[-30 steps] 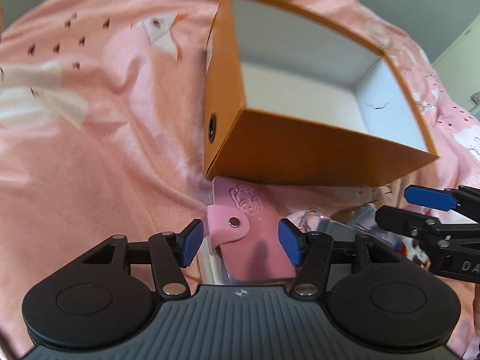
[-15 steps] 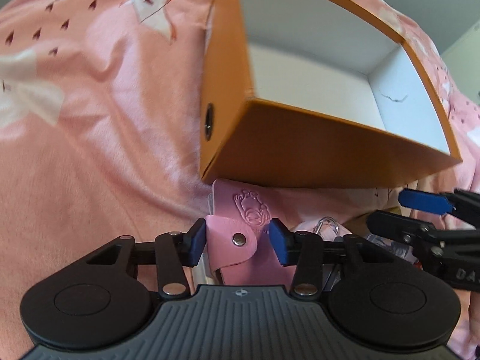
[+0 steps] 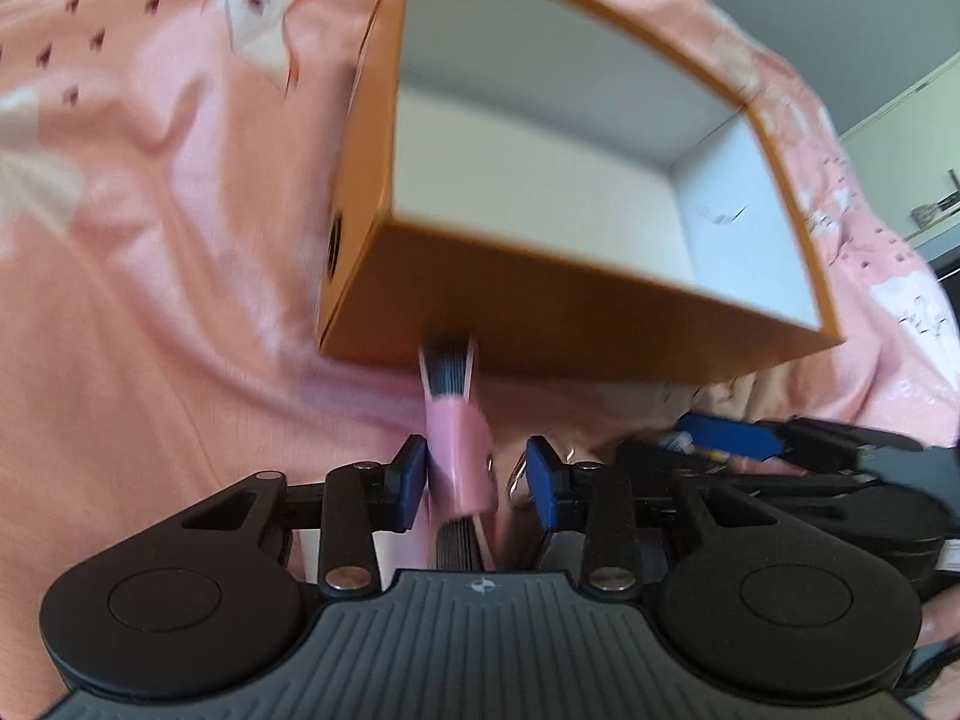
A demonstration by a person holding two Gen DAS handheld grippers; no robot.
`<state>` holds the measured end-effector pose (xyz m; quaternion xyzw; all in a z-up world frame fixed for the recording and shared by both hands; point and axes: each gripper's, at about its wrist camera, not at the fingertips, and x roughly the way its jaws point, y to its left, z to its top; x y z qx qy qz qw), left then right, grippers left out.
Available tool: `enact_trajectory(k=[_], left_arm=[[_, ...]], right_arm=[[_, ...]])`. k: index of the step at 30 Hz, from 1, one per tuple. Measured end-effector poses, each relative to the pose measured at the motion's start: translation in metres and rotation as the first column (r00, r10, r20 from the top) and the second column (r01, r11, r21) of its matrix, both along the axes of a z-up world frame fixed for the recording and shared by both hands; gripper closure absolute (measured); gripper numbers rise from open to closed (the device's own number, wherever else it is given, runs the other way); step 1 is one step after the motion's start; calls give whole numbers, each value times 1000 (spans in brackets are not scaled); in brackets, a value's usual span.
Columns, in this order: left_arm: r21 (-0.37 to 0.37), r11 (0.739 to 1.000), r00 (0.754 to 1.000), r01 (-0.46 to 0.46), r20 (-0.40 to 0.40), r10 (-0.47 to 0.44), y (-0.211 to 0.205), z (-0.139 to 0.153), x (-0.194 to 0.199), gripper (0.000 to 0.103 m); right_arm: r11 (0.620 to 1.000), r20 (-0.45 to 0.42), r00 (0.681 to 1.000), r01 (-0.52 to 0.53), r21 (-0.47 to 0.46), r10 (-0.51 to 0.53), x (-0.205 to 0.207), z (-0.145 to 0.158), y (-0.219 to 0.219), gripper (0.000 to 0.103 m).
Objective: Organize objects
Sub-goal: 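Grasp the pink card holder with the left gripper while the right gripper approaches the pink pouch, then grasp the pink pouch by its carabiner with the right gripper and lift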
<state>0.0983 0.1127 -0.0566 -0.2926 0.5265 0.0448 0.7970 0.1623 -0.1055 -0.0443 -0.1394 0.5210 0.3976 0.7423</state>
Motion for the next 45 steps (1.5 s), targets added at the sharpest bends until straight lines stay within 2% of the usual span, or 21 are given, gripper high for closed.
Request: enact_trajectory(k=[3, 4, 7, 9, 15, 19, 21, 23, 25, 29, 33, 39, 41, 43, 45], left_arm=[[5, 1000, 1000, -1, -5, 1, -2, -3, -4, 72], [19, 1000, 1000, 3, -1, -3, -3, -1, -5, 77], [44, 999, 999, 27, 17, -28, -7, 3, -7, 77], [67, 997, 998, 44, 31, -46, -13, 6, -8, 78], [83, 995, 996, 51, 75, -57, -19, 18, -18, 78], [78, 995, 992, 58, 107, -66, -23, 26, -24, 78], [61, 996, 991, 69, 111, -76, -25, 26, -25, 78], [60, 995, 990, 79, 111, -85, -27, 28, -30, 78], [61, 994, 989, 89, 112, -96, -32, 30, -33, 78], [68, 992, 987, 110, 111, -117, -41, 31, -42, 78], [106, 992, 989, 69, 125, -82, -41, 34, -50, 79], [200, 980, 984, 20, 170, -55, -37, 46, -51, 79], [207, 978, 983, 8, 178, -45, -34, 48, -51, 79], [201, 980, 983, -2, 179, -34, -29, 47, -50, 79], [201, 980, 984, -8, 178, -29, -27, 45, -49, 79]], right_arm=[[1000, -16, 1000, 15, 8, -15, 1, 0, -6, 43], [1000, -24, 999, 22, 11, -21, 2, -1, -8, 43], [999, -58, 997, 46, 17, -45, 4, -2, -16, 45], [998, -85, 995, 56, 15, -55, 4, -2, -20, 56], [996, -127, 989, 82, 18, -79, -1, 1, -35, 65], [993, -176, 978, 114, 19, -109, -4, 0, -52, 68], [992, -175, 977, 124, 12, -120, -6, 2, -58, 71], [992, -159, 980, 123, -2, -122, -10, 5, -62, 80], [992, -158, 980, 122, -10, -122, -12, 8, -68, 81], [993, -135, 984, 120, 16, -116, -8, 15, -68, 80], [996, -109, 993, 61, 67, -54, -3, 25, -51, 78], [996, -120, 989, -93, -8, 91, 0, 10, 1, 78], [987, -93, 985, -151, -49, 146, -4, 3, 15, 77], [975, -78, 976, -211, -75, 205, -6, -3, 28, 71], [965, -77, 967, -249, -87, 243, -3, -8, 37, 54]])
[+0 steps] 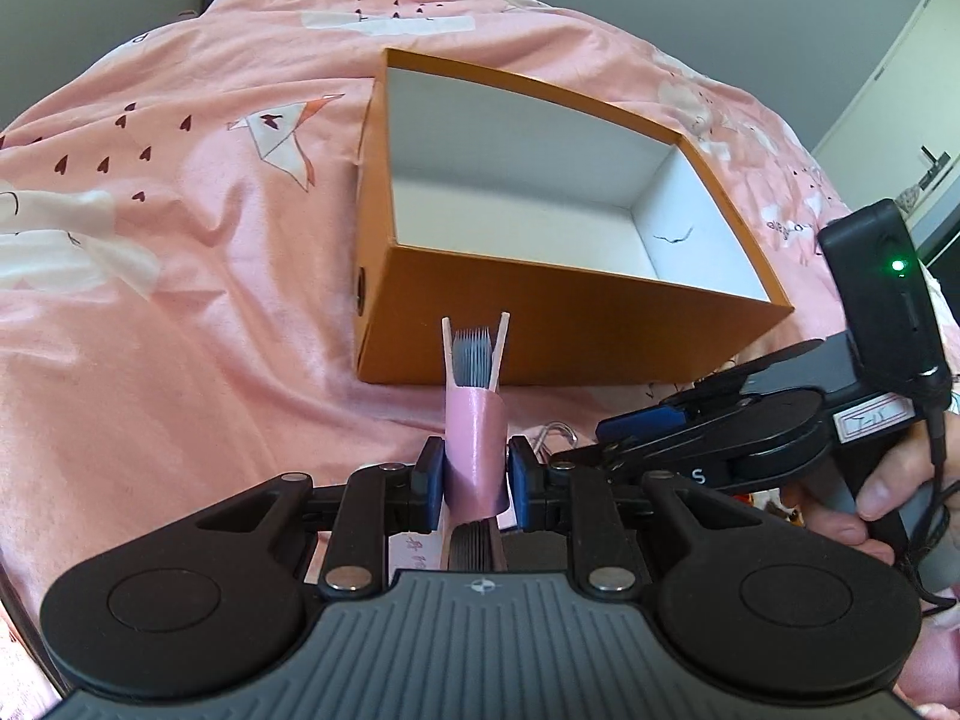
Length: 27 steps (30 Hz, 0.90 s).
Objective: Organize objects
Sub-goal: 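Grasp the pink pouch by its carabiner with the right gripper and lift, then carry the card holder and pouch over the orange box with both grippers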
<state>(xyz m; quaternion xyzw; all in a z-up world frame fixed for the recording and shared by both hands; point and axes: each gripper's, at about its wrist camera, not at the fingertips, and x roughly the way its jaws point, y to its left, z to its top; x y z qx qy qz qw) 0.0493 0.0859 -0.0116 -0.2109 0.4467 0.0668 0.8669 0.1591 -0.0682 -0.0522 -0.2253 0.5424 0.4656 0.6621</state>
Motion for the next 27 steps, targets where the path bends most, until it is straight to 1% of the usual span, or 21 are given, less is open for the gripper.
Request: enact_trajectory(k=[2, 4, 8, 10, 11, 14, 17, 22, 27], left_arm=[[-2, 1000, 1000, 0, 0, 0, 1, -2, 3, 79], [-10, 1000, 1000, -1, -2, 1, 3, -5, 6, 79], [-15, 1000, 1000, -5, -8, 4, 5, -9, 9, 79], [-23, 1000, 1000, -8, -8, 8, 8, -10, 9, 79], [-25, 1000, 1000, -10, -8, 10, 8, -11, 9, 79], [-31, 999, 1000, -14, -6, 14, 10, -10, 8, 79], [-26, 1000, 1000, -14, -4, 14, 9, -9, 7, 79], [-20, 1000, 1000, -9, 21, 9, 6, -1, 2, 79], [-12, 1000, 998, 2, 64, -2, 2, 15, -2, 79]], right_arm=[[1000, 0, 1000, -19, -8, 19, 4, -4, 6, 53], [1000, -14, 1000, -17, -22, 17, 9, -9, 11, 52], [1000, -80, 997, 2, -21, -4, 11, -20, 15, 51], [1000, -90, 996, 3, -20, -5, 11, -24, 15, 54], [1000, -87, 996, 6, -20, -8, 11, -23, 14, 64], [1000, -75, 997, 15, -8, -16, 9, -16, 7, 68], [1000, -22, 1000, 5, 17, -5, -1, -3, -3, 71], [996, 83, 996, -34, 80, 28, -22, 33, -20, 73], [989, 171, 985, -37, 141, 13, -27, 72, -36, 75]])
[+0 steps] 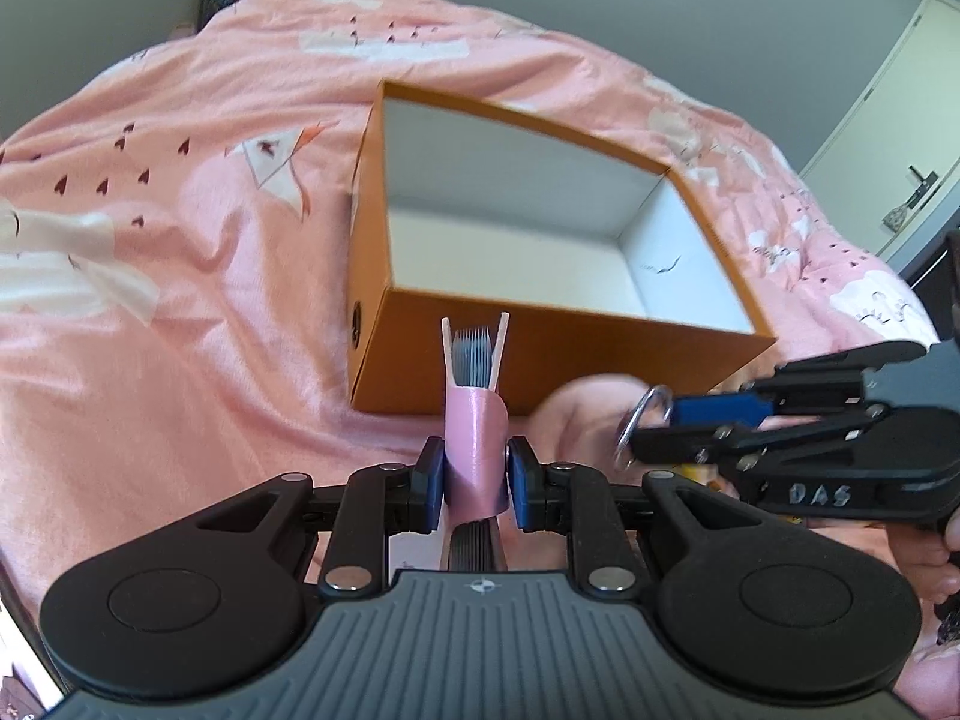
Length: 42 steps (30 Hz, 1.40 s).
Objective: Organize objects
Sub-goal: 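Carry the card holder and pouch over the orange box with both grippers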
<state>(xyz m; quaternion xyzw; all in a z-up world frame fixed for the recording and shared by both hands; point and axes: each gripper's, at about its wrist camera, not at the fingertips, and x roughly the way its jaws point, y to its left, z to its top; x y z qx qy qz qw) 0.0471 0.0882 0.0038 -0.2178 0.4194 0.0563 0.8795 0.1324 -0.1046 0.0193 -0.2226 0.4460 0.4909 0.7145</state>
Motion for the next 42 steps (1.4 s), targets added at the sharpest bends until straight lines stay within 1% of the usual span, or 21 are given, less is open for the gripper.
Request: enact_trajectory(k=[6, 10, 12, 14, 17, 19, 21, 23, 26, 27, 30, 31, 34, 39, 40, 42], left_arm=[[6, 1000, 997, 24, 69, -25, -3, 30, -2, 79], [-6, 999, 991, 49, 126, -48, 0, 54, 3, 79], [-12, 999, 988, 50, 146, -48, 4, 64, 8, 79], [-1, 999, 986, 43, 160, -42, 8, 71, 14, 79], [29, 999, 983, 27, 179, -32, 13, 79, 27, 79], [23, 1000, 982, 17, 190, -21, 19, 82, 38, 79], [32, 999, 980, 8, 197, -15, 21, 83, 49, 79], [63, 998, 981, -7, 195, -5, 21, 80, 62, 79], [116, 993, 986, 2, 163, -21, 18, 67, 83, 79], [111, 994, 989, 12, 148, -28, 18, 61, 90, 79], [56, 998, 995, 34, 95, -39, 22, 40, 105, 79], [54, 998, 996, 32, 82, -36, 22, 35, 105, 79], [78, 997, 998, 18, 62, -23, 22, 27, 108, 79], [82, 997, 999, 4, 51, -8, 28, 23, 112, 79], [90, 996, 999, 4, 51, -9, 29, 23, 113, 79], [102, 995, 999, 4, 46, -8, 31, 22, 116, 79]], right_arm=[[997, 94, 996, -1, 80, -6, 2, 52, -11, 78], [992, 151, 988, -17, 124, -2, 5, 82, -11, 78], [989, 182, 983, -23, 146, -4, 6, 97, -9, 78], [986, 217, 976, -21, 165, -15, 10, 110, -8, 78], [983, 255, 966, -7, 185, -41, 20, 123, -5, 78], [981, 261, 963, 12, 196, -64, 31, 126, -1, 78], [979, 257, 963, 33, 201, -85, 42, 123, 3, 78], [978, 254, 961, 55, 203, -107, 54, 119, 8, 78], [979, 239, 963, 80, 188, -125, 69, 103, 16, 78], [981, 225, 967, 81, 177, -120, 74, 95, 20, 78], [988, 177, 979, 79, 130, -102, 84, 69, 29, 78], [990, 161, 982, 77, 115, -95, 87, 61, 31, 78], [995, 98, 992, 66, 78, -73, 94, 38, 37, 78], [998, -25, 999, 42, 55, -41, 106, 10, 54, 78], [998, -41, 998, 42, 52, -40, 108, 4, 58, 78], [997, -44, 998, 46, 56, -43, 112, -3, 67, 78]])
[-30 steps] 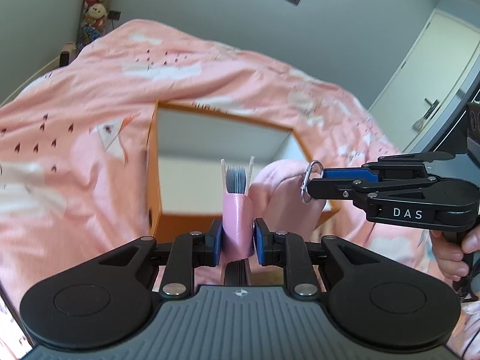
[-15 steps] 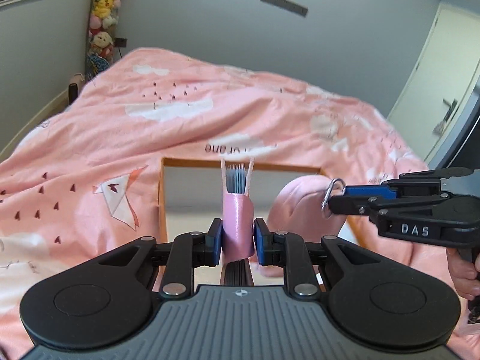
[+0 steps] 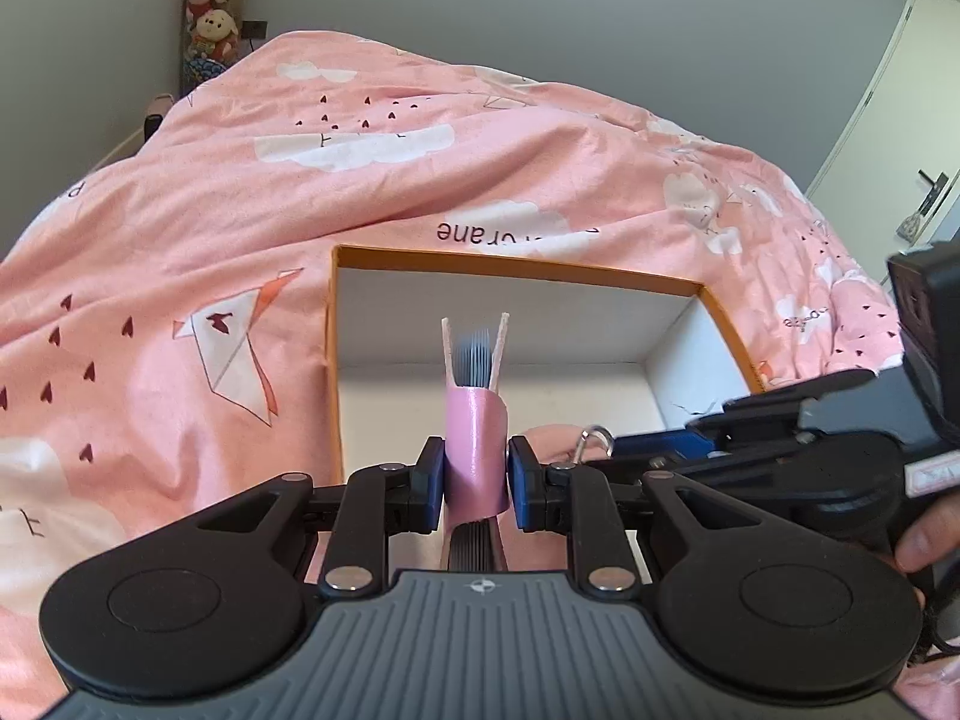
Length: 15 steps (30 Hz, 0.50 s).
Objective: Organize objects
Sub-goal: 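Carry the card holder and pouch over the orange box with both grippers, then open the right gripper to drop the pink pouch into the box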
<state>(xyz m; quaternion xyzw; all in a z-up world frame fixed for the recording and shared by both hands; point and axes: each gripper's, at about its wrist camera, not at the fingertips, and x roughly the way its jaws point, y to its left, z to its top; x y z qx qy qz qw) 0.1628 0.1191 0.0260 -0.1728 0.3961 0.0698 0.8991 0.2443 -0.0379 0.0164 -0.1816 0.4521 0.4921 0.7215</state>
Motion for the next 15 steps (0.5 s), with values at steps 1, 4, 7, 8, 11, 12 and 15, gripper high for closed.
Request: enact_trajectory(k=[1, 4, 7, 8, 11, 12, 15], left_arm=[[-2, 1000, 1000, -1, -3, 1, 2, -1, 1, 79], [-11, 1000, 1000, -3, -9, 3, 5, -4, 5, 79], [-19, 1000, 1000, -1, -17, 0, 7, -8, 9, 79], [-20, 1000, 1000, -2, -21, 2, 8, -10, 10, 79], [1, 1000, 1000, -5, -29, 5, 7, -12, 12, 79], [10, 1000, 999, -9, -30, 9, 7, -12, 13, 79], [28, 1000, 999, -13, -33, 14, 8, -12, 14, 79]], right_arm=[[1000, -3, 1000, 3, 3, -3, 2, -3, 3, 78], [1000, -35, 999, 14, 13, -13, 10, -9, 11, 77], [999, -45, 998, 32, 4, -32, 19, -15, 16, 69], [999, -45, 998, 47, -1, -47, 23, -17, 18, 69], [997, -34, 996, 79, -6, -79, 27, -18, 14, 65], [996, -33, 995, 89, -5, -89, 26, -17, 12, 63], [997, -68, 995, 80, 7, -79, 20, -14, 12, 63]])
